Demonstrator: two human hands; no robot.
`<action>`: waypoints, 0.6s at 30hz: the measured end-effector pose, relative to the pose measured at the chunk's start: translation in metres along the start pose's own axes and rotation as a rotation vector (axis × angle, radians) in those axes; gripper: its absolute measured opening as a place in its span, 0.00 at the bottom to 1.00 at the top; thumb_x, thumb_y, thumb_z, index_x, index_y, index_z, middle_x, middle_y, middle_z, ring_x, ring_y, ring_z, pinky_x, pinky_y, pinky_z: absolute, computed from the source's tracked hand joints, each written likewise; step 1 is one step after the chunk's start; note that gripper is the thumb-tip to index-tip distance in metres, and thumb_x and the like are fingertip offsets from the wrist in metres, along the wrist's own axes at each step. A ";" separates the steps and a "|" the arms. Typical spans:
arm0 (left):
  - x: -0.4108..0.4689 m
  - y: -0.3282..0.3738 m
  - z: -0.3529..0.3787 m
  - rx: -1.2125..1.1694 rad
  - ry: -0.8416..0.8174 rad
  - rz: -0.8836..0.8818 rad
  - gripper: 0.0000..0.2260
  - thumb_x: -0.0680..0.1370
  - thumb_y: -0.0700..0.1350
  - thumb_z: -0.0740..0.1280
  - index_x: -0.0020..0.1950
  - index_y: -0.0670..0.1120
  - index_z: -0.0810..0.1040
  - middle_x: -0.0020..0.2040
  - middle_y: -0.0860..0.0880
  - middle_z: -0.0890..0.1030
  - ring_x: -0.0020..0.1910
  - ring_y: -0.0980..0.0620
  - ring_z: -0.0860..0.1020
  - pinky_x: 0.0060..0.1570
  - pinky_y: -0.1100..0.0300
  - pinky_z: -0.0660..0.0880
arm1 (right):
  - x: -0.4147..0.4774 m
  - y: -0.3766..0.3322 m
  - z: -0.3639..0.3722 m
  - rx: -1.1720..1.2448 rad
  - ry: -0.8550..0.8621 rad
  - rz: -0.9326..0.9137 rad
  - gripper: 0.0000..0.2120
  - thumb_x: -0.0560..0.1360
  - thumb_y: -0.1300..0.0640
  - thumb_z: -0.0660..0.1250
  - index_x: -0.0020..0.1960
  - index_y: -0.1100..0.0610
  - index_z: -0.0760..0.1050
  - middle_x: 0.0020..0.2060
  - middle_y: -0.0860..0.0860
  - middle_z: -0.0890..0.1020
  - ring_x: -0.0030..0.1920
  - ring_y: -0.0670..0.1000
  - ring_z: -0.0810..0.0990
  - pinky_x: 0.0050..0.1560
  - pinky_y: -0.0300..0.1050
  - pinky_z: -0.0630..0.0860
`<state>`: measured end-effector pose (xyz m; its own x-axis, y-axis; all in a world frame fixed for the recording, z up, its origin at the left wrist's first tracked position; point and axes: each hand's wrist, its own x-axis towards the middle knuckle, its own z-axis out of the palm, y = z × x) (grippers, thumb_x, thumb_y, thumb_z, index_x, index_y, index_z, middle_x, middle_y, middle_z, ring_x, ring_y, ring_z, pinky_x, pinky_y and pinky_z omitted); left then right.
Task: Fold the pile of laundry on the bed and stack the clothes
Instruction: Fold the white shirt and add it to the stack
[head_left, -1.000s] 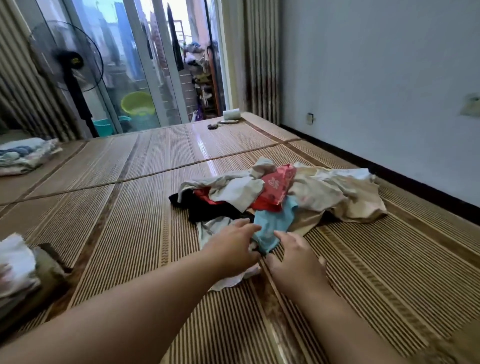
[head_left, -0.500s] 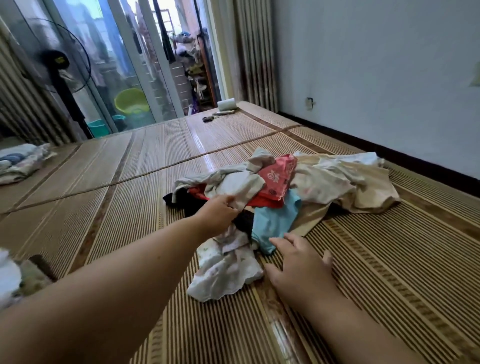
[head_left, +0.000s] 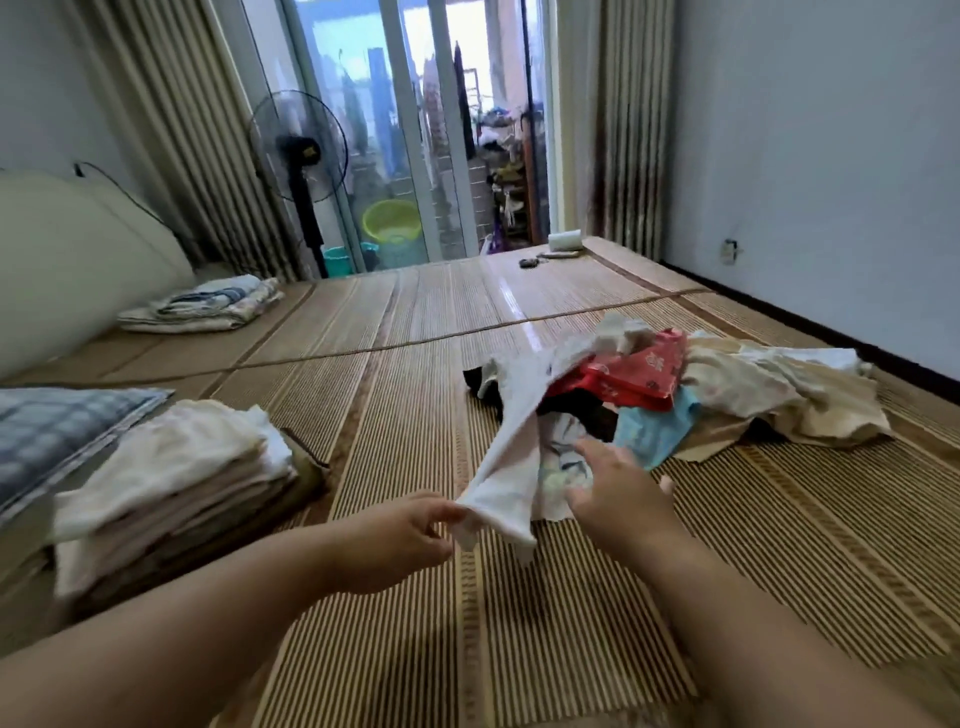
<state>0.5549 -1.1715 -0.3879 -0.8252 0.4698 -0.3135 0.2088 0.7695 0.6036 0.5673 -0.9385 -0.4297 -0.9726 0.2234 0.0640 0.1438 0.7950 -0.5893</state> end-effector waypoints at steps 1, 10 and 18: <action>-0.017 -0.015 -0.002 0.022 -0.012 -0.045 0.19 0.80 0.44 0.64 0.71 0.53 0.70 0.60 0.57 0.71 0.55 0.52 0.77 0.56 0.57 0.78 | -0.006 -0.006 0.005 -0.025 -0.035 -0.016 0.26 0.77 0.52 0.60 0.74 0.45 0.60 0.73 0.49 0.63 0.72 0.52 0.63 0.71 0.66 0.51; -0.070 -0.104 0.002 0.156 -0.017 -0.207 0.07 0.77 0.55 0.66 0.54 0.61 0.79 0.55 0.57 0.77 0.52 0.60 0.76 0.60 0.57 0.73 | -0.014 -0.049 0.066 -0.178 -0.232 -0.205 0.32 0.74 0.49 0.66 0.75 0.42 0.58 0.74 0.47 0.63 0.73 0.52 0.64 0.72 0.58 0.61; -0.016 -0.114 0.022 -0.014 0.330 -0.150 0.10 0.75 0.56 0.69 0.54 0.58 0.74 0.56 0.57 0.74 0.51 0.60 0.74 0.44 0.65 0.72 | 0.026 -0.033 0.099 -0.224 -0.101 -0.042 0.41 0.76 0.47 0.67 0.79 0.47 0.43 0.78 0.53 0.45 0.76 0.58 0.55 0.71 0.56 0.61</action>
<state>0.5560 -1.2572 -0.4675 -0.9716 0.1854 -0.1473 0.0672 0.8123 0.5793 0.5190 -1.0152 -0.4882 -0.9903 0.1386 -0.0026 0.1284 0.9100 -0.3942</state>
